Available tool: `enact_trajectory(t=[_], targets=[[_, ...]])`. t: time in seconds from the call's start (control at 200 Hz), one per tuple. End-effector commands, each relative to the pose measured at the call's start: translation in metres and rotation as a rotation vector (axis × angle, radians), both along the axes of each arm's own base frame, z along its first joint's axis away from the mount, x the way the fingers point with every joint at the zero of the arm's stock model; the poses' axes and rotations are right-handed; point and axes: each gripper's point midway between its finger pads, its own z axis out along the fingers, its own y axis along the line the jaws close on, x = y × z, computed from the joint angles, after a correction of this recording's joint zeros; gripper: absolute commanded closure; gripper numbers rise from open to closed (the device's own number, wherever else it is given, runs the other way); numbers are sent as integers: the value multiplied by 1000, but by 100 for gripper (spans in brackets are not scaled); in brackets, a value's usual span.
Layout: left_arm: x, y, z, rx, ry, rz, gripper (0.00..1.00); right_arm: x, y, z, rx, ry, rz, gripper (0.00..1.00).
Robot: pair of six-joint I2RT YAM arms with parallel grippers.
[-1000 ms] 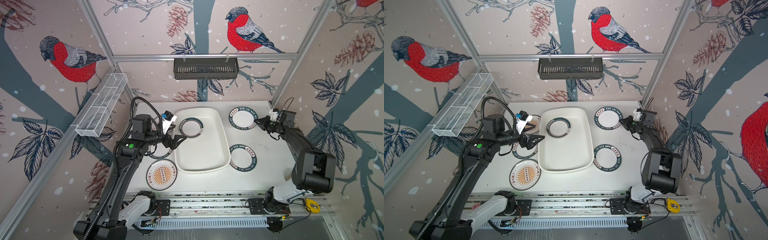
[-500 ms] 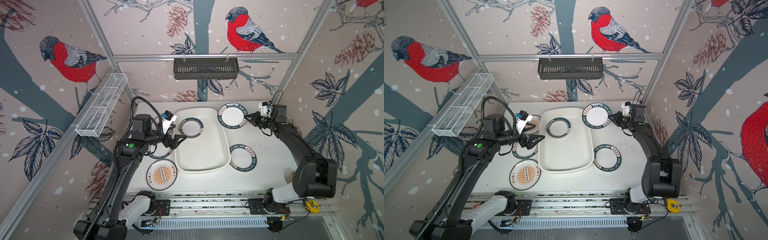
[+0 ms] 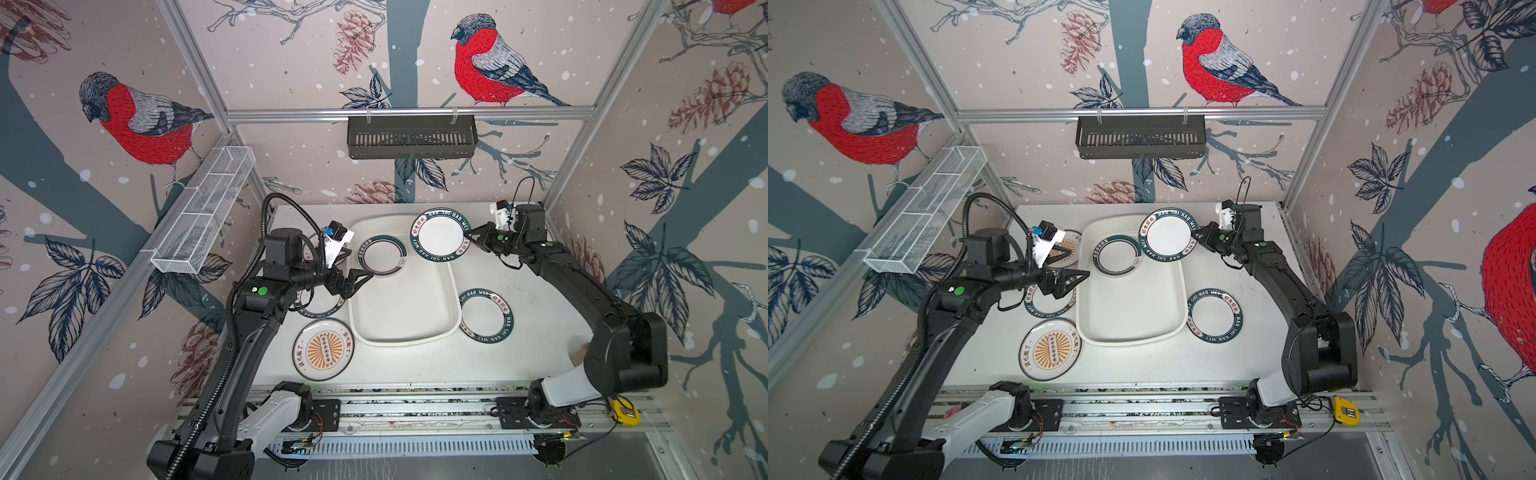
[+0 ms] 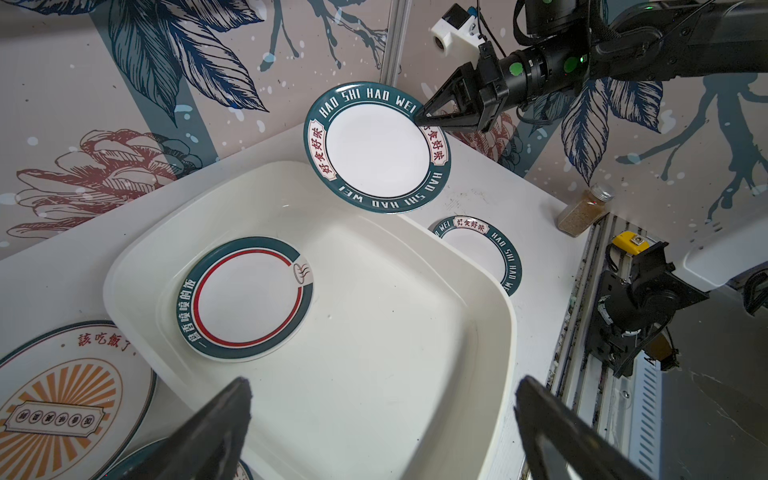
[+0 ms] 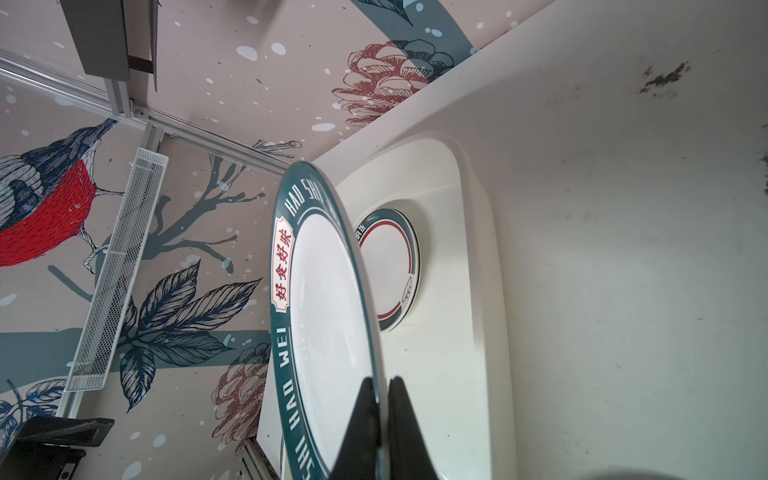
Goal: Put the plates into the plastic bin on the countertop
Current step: 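Carry the green plate over the white bin with the right gripper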
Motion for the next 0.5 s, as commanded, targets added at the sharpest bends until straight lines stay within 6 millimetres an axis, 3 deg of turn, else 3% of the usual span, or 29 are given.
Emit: enact_trajectory(t=[0.0,0.49], targets=[[-1,-2,7,-12,-17,-14,2,5,16,13,23,-49,14,98],[-1,-3,12,-18,-22,-18,2,-1,82,-10,26,-19,112,98]])
